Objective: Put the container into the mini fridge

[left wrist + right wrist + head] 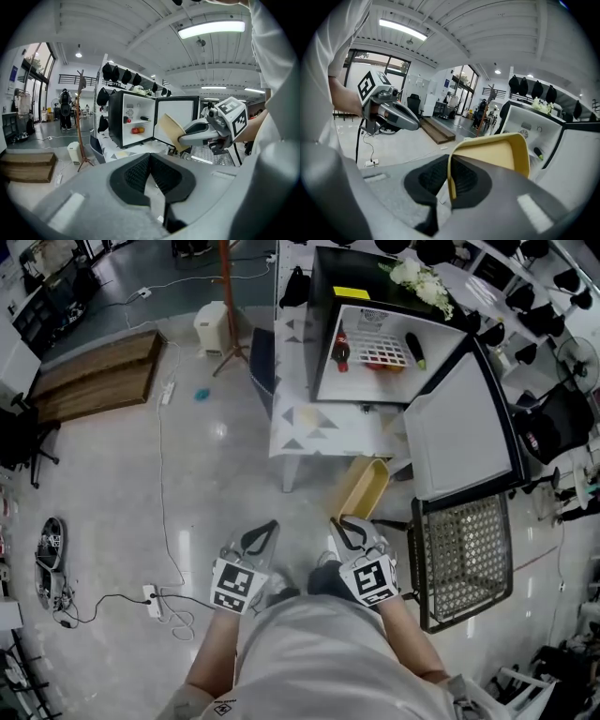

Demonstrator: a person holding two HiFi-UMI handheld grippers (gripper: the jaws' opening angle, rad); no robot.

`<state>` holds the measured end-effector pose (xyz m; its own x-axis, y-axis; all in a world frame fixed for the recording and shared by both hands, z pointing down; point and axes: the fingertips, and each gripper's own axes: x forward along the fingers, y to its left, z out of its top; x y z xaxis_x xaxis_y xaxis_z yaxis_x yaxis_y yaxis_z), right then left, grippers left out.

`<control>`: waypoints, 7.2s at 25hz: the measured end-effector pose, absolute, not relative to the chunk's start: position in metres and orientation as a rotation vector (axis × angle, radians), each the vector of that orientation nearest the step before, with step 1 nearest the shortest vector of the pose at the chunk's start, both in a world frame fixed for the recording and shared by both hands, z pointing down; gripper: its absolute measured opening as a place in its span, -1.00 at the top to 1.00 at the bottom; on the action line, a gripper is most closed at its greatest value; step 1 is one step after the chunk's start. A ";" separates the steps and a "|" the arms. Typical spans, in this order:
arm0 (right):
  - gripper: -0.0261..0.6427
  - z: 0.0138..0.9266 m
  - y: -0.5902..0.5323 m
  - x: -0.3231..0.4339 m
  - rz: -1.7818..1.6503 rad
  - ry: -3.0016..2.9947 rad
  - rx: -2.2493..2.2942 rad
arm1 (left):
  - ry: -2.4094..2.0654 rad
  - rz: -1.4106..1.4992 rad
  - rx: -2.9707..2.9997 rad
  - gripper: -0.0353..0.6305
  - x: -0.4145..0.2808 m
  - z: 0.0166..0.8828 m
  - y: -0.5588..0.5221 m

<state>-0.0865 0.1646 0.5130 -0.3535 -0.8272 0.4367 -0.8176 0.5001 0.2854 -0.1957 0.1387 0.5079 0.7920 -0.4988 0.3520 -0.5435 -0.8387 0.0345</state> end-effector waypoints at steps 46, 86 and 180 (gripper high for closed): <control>0.89 0.519 -0.111 0.129 -0.093 -2.151 1.217 | -0.886 0.628 2.873 0.87 0.005 0.501 -0.108; 0.84 0.552 -0.275 0.150 -0.355 -1.791 0.654 | -1.082 0.587 2.780 0.87 -0.066 0.507 -0.182; 0.91 0.488 -0.044 0.174 0.266 -1.985 2.122 | 0.044 0.461 3.061 0.87 0.114 0.498 -0.119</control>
